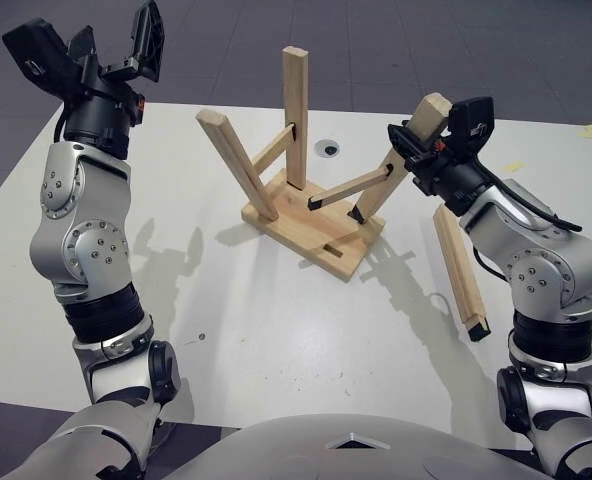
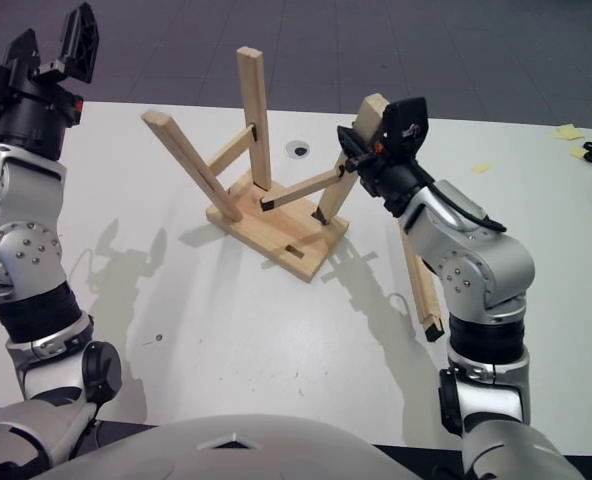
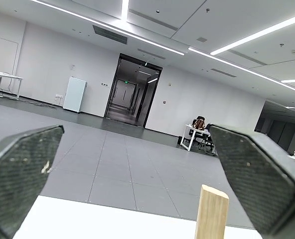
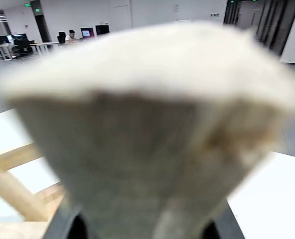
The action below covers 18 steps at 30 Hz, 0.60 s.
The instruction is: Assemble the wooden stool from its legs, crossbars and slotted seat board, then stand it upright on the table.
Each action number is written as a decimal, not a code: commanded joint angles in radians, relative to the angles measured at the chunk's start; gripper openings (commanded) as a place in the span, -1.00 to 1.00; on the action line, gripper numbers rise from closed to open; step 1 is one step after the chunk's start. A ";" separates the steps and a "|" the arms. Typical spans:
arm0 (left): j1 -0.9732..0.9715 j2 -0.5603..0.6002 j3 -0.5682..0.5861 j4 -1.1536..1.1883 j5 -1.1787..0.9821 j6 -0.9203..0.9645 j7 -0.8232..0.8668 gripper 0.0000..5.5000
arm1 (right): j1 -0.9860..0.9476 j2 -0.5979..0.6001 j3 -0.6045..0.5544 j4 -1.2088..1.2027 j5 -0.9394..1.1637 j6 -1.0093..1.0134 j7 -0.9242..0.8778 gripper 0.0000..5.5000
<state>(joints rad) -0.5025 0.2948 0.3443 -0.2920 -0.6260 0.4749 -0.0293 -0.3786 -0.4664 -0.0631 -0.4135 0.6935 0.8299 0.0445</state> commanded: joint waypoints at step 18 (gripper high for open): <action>-0.007 -0.019 -0.028 0.067 0.022 -0.029 -0.060 0.96 | -0.195 -0.096 0.023 0.433 -0.106 -0.331 0.749 -0.63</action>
<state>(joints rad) -0.5034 0.2826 0.3207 -0.2389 -0.6117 0.4518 -0.0809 -0.5204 -0.5415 -0.0758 -0.0286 0.6320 0.5563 0.7159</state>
